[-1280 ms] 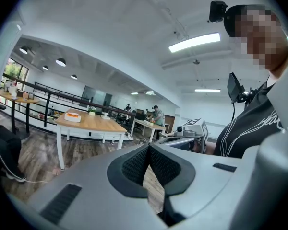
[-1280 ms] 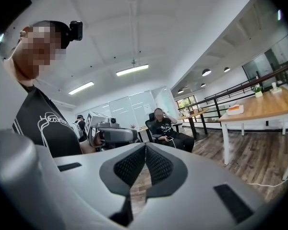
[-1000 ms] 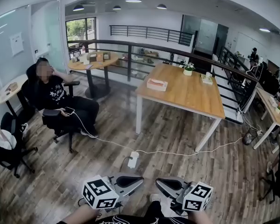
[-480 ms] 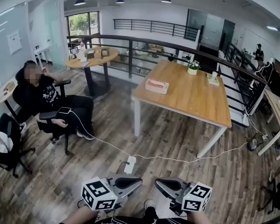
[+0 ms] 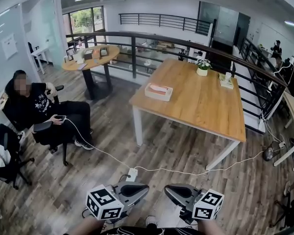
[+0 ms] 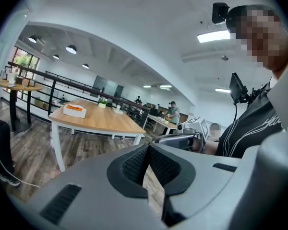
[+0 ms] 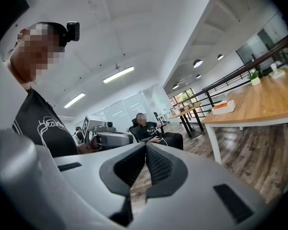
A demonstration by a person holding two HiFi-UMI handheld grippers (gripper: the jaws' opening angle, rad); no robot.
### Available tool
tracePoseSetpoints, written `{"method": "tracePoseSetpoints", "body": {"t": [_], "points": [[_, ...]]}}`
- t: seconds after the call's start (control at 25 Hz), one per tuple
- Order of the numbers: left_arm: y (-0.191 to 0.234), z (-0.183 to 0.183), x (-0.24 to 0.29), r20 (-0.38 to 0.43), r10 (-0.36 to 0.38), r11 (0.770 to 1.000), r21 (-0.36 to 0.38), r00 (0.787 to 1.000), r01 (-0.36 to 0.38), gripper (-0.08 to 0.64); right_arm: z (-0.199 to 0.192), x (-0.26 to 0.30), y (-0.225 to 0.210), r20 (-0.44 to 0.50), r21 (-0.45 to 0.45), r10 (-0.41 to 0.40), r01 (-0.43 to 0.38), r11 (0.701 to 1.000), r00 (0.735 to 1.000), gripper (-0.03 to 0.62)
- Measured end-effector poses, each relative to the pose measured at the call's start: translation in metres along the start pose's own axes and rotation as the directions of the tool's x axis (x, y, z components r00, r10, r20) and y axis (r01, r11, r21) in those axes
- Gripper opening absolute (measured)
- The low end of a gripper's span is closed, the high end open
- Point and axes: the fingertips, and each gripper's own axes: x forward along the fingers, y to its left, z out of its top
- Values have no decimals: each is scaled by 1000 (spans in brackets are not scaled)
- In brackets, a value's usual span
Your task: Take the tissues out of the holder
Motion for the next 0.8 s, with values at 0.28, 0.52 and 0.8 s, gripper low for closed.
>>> {"method": "tracePoseSetpoints", "body": {"t": [0.28,0.52,0.8], "points": [[20,30,54,4,-2,1000,17,1000,2,14,36,-15,-55,11,-30,0,1,1000,1000,17],[22,45,73,15,-6,999,37,1000,6,14,48,-25,-71,19,-40,0,1,999,1000,17],[24,50,84,8,-12,999,42,1000,12,14,49,-28,-81,29,-29,0,1,1000,1000,17]]}}
